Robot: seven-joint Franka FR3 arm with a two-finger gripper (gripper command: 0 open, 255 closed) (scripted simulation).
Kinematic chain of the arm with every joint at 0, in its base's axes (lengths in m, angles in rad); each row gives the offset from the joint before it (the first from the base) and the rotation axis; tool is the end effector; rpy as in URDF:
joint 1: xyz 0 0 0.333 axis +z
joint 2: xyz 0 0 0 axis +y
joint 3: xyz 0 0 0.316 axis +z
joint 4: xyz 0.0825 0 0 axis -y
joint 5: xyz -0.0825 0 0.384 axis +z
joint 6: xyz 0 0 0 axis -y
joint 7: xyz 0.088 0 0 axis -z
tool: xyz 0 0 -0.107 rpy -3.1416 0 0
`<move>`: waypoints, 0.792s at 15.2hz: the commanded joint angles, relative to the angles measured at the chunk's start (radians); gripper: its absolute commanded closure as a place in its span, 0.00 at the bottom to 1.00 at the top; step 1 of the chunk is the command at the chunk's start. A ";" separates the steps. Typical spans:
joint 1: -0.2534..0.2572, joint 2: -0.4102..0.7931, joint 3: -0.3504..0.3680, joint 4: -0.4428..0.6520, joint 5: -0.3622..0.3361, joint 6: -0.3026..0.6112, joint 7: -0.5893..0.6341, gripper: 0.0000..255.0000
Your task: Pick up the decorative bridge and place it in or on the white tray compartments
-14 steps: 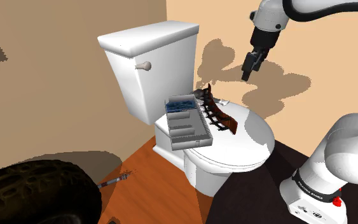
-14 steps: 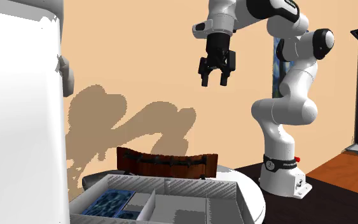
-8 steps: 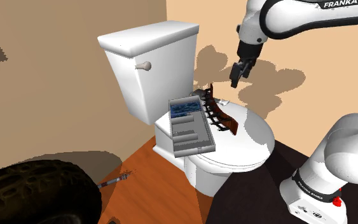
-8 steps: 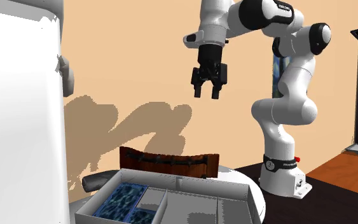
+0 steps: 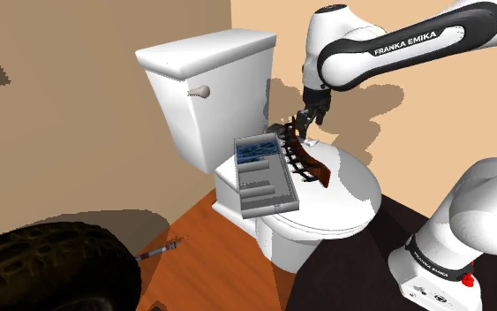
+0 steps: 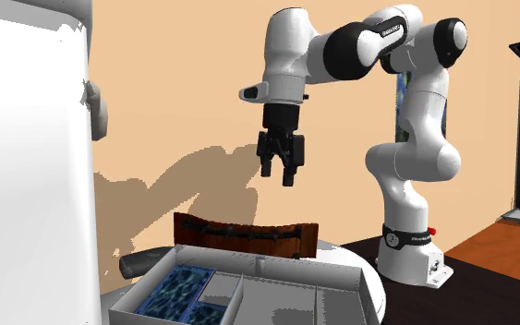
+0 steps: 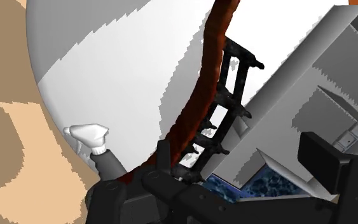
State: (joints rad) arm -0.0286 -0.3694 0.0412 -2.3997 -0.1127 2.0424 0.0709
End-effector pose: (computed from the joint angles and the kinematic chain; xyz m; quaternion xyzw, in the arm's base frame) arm 0.4331 -0.0001 0.4555 0.9983 -0.0052 0.0080 0.0575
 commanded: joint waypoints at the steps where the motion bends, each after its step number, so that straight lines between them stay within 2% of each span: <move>1: -0.009 0.087 0.003 0.022 -0.017 0.053 0.019 0.00; 6: -0.022 0.281 0.012 0.084 -0.064 0.153 0.079 0.00; 12: -0.028 0.329 0.007 0.058 -0.080 0.226 0.090 0.00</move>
State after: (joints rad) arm -0.0559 -0.0483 0.0482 -2.3341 -0.1899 2.2524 0.1575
